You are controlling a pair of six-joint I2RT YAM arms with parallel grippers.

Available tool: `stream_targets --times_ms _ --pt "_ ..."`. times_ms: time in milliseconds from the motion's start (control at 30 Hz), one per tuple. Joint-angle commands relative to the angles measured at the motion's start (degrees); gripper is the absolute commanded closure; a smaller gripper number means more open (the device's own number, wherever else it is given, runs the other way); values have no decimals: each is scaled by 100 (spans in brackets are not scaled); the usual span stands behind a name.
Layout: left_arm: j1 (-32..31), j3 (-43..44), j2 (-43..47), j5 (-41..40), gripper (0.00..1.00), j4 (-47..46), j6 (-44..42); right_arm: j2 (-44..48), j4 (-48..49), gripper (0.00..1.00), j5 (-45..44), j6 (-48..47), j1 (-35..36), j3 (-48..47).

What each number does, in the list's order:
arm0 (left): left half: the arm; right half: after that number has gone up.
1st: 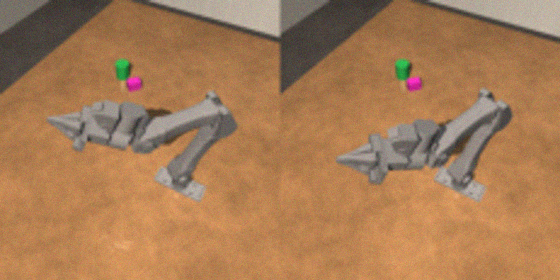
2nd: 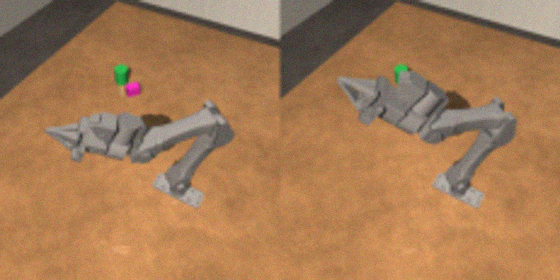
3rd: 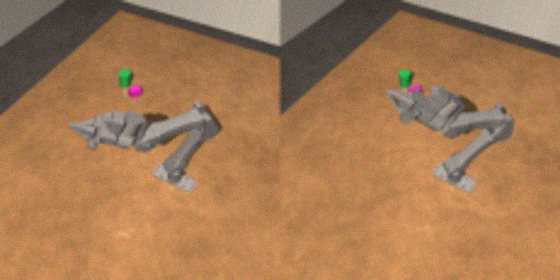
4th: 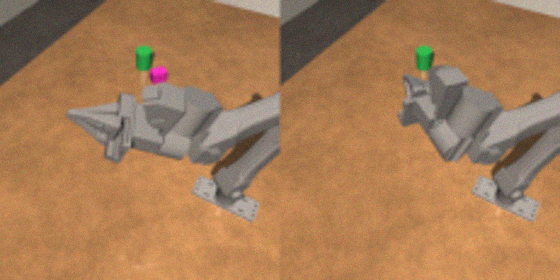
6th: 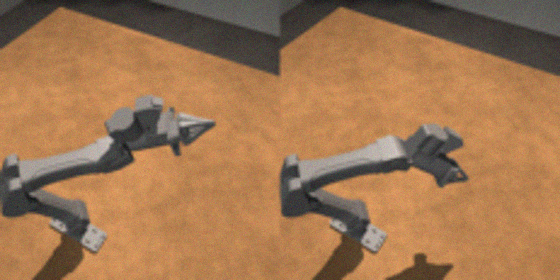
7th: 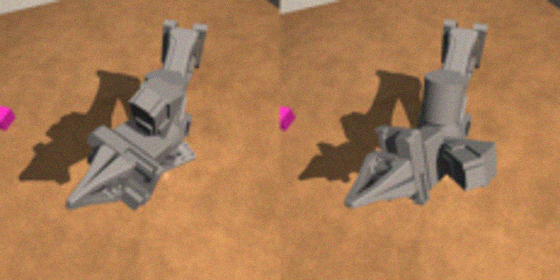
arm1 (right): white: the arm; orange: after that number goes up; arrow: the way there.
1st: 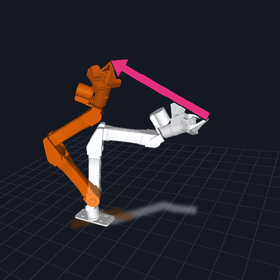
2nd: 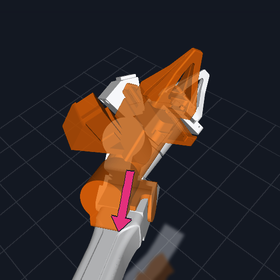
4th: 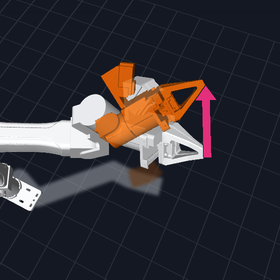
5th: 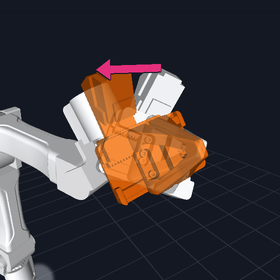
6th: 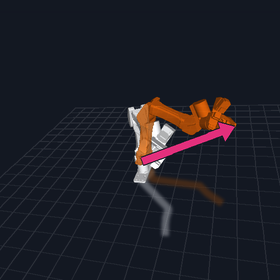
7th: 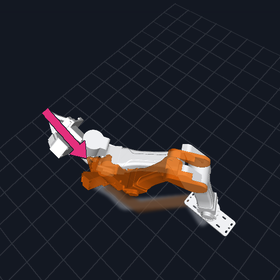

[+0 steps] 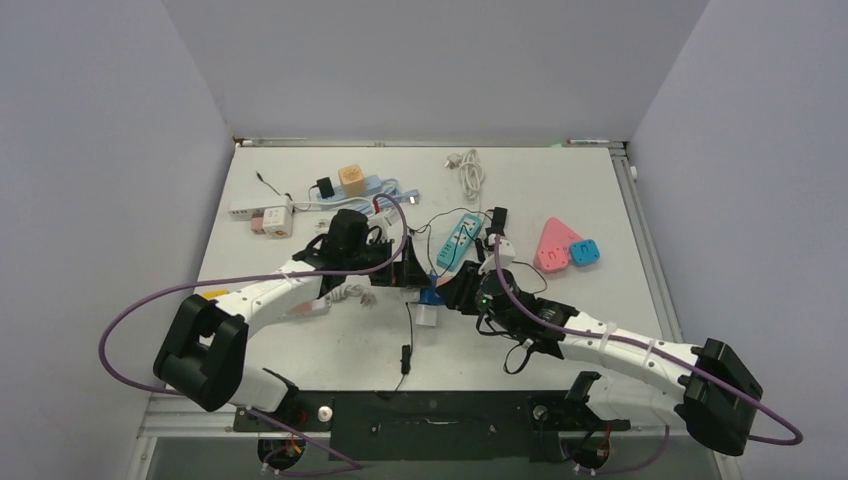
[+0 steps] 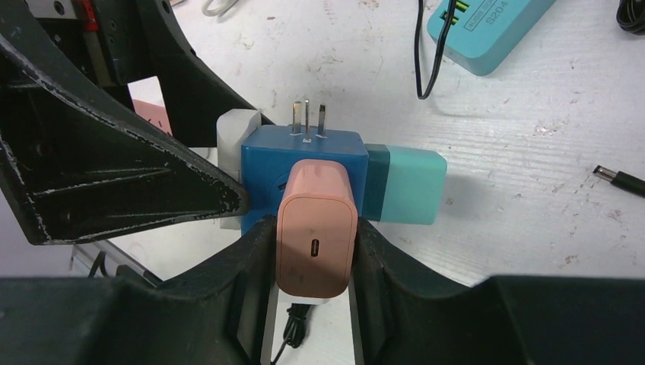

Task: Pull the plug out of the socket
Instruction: Remove the plug from the socket.

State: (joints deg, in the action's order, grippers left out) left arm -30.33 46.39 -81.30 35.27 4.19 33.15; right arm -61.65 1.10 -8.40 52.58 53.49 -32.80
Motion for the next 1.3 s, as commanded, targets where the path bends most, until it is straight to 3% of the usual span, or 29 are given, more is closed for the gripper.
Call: stream_targets --times_ms 0,300,733,1133,1267 --pt "-17 275 -5 -149 4 70 -124 -11 505 95 -404 -30 146 -423" --pt "-17 167 121 52 3 -195 -68 -112 254 95 -677 20 229 -490" --pt "-20 195 -50 264 4 -259 -54 -47 744 95 -374 -320 280 -377" --pt "-26 362 -76 610 0 2 -385 370 798 95 43 -1928 345 -338" --pt "-26 375 -109 720 11 -38 -390 315 740 95 111 -2165 387 -419"
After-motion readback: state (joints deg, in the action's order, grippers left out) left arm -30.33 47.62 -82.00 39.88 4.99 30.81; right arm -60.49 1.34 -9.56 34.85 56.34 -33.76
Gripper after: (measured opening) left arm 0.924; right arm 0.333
